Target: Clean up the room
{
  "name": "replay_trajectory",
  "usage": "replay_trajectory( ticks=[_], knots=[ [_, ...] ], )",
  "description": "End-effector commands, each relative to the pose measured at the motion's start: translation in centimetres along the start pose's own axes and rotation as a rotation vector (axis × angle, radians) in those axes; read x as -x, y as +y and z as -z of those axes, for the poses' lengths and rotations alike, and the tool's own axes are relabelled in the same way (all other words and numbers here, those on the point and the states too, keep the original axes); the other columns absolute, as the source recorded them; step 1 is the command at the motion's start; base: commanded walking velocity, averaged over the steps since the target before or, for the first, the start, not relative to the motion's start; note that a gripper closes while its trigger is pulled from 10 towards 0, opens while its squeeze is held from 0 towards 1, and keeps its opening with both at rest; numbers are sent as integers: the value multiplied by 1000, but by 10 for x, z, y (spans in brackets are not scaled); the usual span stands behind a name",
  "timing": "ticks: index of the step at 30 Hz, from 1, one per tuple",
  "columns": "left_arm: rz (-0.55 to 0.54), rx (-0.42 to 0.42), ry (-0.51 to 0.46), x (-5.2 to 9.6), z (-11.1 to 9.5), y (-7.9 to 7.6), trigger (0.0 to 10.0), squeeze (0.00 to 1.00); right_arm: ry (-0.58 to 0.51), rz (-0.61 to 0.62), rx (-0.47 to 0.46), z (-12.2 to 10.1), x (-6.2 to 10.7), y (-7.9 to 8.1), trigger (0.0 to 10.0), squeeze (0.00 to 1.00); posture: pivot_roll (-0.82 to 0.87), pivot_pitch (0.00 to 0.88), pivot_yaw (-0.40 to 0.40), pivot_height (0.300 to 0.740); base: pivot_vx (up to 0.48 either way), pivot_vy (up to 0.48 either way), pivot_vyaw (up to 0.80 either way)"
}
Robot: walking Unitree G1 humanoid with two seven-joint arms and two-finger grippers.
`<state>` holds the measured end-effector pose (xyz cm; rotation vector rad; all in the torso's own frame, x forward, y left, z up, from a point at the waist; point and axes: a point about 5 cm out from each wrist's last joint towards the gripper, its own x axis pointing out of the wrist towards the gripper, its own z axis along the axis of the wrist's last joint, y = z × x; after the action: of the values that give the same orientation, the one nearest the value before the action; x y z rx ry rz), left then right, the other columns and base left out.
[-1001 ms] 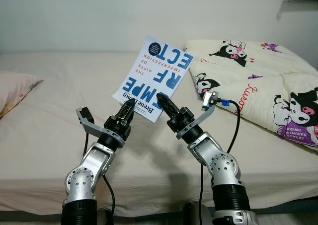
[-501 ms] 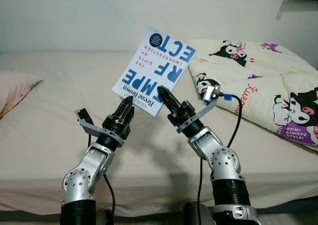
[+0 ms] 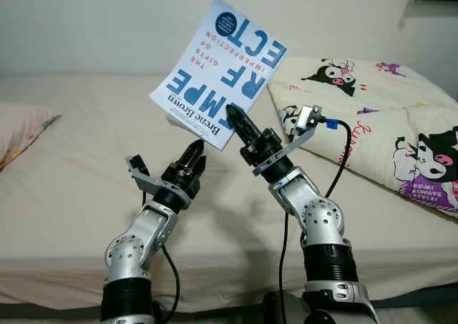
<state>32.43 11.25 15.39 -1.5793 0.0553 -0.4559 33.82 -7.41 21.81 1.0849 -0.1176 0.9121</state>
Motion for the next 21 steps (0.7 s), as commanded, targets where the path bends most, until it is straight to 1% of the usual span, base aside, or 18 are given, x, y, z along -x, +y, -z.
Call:
replay_trajectory(
  ticks=[1,3,5,7,8,9,10,11,12,13,14,15,17,19,20,21],
  knots=[
    [14,84,-37,-3,5,1,10000,0,-16,-54,-68,16,-6,9,0,0,-9,30,-51,560,0,0,0],
    [18,85,-41,-2,4,0,10000,0,-16,-50,-69,16,-6,9,0,0,-9,30,-51,560,0,0,0],
    [6,93,-72,6,-5,4,10000,0,-24,-43,-67,15,-4,8,0,0,-11,31,-47,560,0,0,0],
    [6,93,-72,6,-5,4,10000,0,-24,-43,-67,15,-4,8,0,0,-11,31,-47,560,0,0,0],
    [0,85,-75,10,-7,6,10000,0,-28,-41,-65,14,-4,7,0,0,-10,30,-47,560,0,0,0],
    [-8,30,-54,17,-10,7,10000,0,-34,-39,-60,12,-3,7,0,0,-8,30,-47,560,0,0,0],
    [-8,30,-54,17,-10,7,10000,0,-34,-39,-60,12,-3,7,0,0,-8,30,-47,560,0,0,0],
    [-35,-89,-28,24,-13,9,10000,0,-40,-36,-56,10,-2,6,0,0,-8,28,-49,560,0,0,0],
    [-56,-176,-6,29,-16,10,10000,0,-45,-34,-52,8,-2,5,0,0,-8,28,-49,560,0,0,0],
    [-73,-297,15,34,-20,11,10000,0,-49,-32,-49,6,-1,5,0,0,-5,27,-50,560,0,0,0],
    [-81,-369,27,36,-23,11,10000,0,-51,-31,-47,4,0,4,0,0,-5,27,-50,560,0,0,0],
    [-81,-369,27,36,-23,11,10000,0,-51,-31,-47,4,0,4,0,0,-5,27,-50,560,0,0,0],
    [-89,-521,88,41,-26,12,10000,0,-55,-28,-41,1,2,3,0,0,4,23,-59,560,0,0,0],
    [-88,-605,141,46,-26,15,10000,0,-59,-27,-38,-1,4,2,0,0,5,20,-60,560,0,0,0],
    [-87,-624,157,47,-26,16,10000,0,-60,-26,-37,-2,4,2,0,0,5,20,-60,560,0,0,0],
    [-87,-624,157,47,-26,16,10000,0,-60,-26,-37,-2,4,2,0,0,5,20,-60,560,0,0,0]
  ],
)
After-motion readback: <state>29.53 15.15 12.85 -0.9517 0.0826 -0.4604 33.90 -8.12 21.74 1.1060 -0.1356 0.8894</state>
